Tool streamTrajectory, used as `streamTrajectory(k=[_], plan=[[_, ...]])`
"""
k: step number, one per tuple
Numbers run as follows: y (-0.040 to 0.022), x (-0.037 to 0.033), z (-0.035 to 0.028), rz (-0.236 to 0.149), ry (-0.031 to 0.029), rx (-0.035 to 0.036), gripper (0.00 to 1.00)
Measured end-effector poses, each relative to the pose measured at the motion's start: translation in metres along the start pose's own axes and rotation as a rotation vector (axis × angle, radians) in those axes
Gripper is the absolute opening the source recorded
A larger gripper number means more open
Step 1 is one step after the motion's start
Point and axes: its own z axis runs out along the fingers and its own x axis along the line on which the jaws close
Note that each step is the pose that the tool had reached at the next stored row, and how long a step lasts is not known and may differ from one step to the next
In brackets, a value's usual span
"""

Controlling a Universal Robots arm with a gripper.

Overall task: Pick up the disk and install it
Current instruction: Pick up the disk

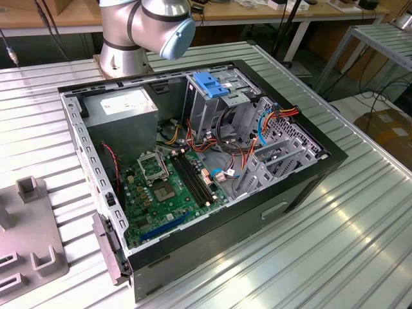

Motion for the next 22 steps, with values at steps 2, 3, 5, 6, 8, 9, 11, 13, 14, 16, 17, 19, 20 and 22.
streamTrajectory(k=[2, 3, 5, 6, 8, 9, 11, 13, 14, 16, 17, 19, 20, 22], plan=[[-0.0057, -0.0001, 0.0000, 0.000, 0.0000, 0.0000, 0.37], [-0.0074, -0.0001, 0.0000, 0.000, 0.0000, 0.0000, 0.37], [-0.0112, -0.0002, 0.0000, 0.000, 0.0000, -0.0001, 0.37], [-0.0140, -0.0002, 0.0000, 0.000, 0.0003, -0.0001, 0.37], [-0.0190, -0.0003, 0.0001, 0.000, 0.0005, 0.0000, 0.37], [-0.0206, -0.0002, 0.0001, 0.000, 0.0006, 0.0000, 0.37], [-0.0250, 0.0005, 0.0001, 0.000, 0.0006, 0.0000, 0.37], [-0.0281, 0.0015, 0.0002, 0.000, 0.0006, 0.0000, 0.37], [-0.0290, 0.0018, 0.0002, 0.000, 0.0006, 0.0000, 0.37], [-0.0327, 0.0025, 0.0002, 0.000, 0.0007, 0.0000, 0.37], [-0.0352, 0.0030, 0.0003, 0.000, 0.0007, 0.0000, 0.37], [-0.0385, 0.0036, 0.0005, 0.000, 0.0007, 0.0000, 0.37], [-0.0395, 0.0038, 0.0006, 0.000, 0.0007, 0.0000, 0.37], [-0.0416, 0.0043, 0.0008, 0.000, 0.0007, 0.0000, 0.37]])
